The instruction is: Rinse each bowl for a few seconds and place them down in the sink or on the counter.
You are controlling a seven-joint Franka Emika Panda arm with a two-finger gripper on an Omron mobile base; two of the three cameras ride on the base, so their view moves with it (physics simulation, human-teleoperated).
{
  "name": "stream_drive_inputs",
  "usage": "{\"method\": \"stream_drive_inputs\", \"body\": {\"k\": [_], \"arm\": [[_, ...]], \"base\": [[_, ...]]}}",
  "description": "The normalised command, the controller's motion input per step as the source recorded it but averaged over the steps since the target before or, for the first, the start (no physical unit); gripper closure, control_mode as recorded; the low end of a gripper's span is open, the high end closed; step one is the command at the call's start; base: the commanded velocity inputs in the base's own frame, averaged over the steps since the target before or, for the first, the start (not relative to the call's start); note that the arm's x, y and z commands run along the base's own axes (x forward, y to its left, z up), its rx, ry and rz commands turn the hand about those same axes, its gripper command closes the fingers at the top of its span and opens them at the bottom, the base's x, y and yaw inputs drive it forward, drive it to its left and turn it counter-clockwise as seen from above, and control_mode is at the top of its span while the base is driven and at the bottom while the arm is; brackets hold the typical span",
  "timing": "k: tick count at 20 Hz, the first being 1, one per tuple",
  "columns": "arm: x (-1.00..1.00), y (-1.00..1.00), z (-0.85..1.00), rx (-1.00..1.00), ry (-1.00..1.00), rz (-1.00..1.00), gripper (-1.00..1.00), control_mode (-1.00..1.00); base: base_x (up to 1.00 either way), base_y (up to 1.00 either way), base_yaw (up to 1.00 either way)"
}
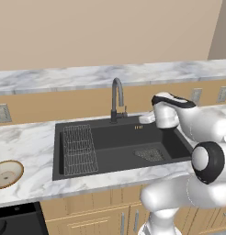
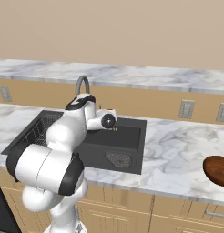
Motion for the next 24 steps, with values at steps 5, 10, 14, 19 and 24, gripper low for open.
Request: {"method": "stream_drive_inputs", "body": {"k": [5, 10, 14, 19, 24], "arm": [[0.20, 0.00, -0.02, 0.01, -0.02, 0.00, -1.00, -1.00], [0.11, 0.03, -0.05, 0.00, -0.09, 0.00, -1.00, -1.00], [0.10, 0.00, -0.05, 0.00, -0.12, 0.00, -1.00, -1.00], [0.12, 0.00, -0.06, 0.00, -0.10, 0.00, -1.00, -1.00], [0.16, 0.02, -0.05, 0.02, -0.05, 0.02, -1.00, -1.00]], "base": [[0.00, 0.00, 0.00], [0.00, 0.00, 0.00], [0.00, 0.00, 0.00], [0.00, 0.00, 0.00], [0.00, 0.00, 0.00]]}}
